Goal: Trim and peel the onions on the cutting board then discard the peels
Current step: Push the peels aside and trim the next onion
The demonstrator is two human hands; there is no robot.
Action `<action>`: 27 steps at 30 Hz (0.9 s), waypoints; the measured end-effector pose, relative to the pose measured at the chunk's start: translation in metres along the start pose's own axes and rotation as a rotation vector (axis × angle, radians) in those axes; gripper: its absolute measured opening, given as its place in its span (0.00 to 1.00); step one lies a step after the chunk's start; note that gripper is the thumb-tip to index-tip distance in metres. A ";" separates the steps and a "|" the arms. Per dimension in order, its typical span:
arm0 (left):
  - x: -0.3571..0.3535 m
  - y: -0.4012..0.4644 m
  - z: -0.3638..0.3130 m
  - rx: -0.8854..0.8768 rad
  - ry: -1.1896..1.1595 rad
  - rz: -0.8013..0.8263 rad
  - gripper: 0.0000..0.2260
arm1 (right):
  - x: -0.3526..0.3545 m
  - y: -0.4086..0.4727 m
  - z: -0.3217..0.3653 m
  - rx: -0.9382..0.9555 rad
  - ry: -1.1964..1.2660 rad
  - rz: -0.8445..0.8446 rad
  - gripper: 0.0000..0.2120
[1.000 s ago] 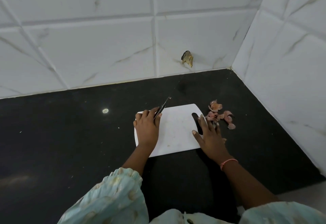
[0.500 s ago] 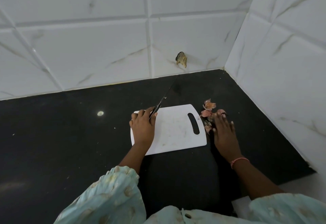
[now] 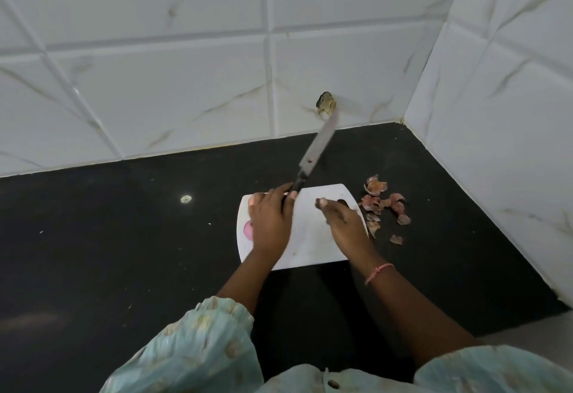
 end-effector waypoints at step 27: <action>0.015 0.030 0.048 0.305 0.288 0.349 0.27 | 0.007 -0.012 -0.028 -0.233 -0.255 -0.100 0.14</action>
Point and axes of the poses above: each hand's wrist, its own y-axis towards the middle knuckle, its own x-axis out of the back of the hand, z = x × y, the point moved 5 cm from there along y, towards the middle knuckle, and after that the axes turned 11 degrees about z, right-handed, at the moved point
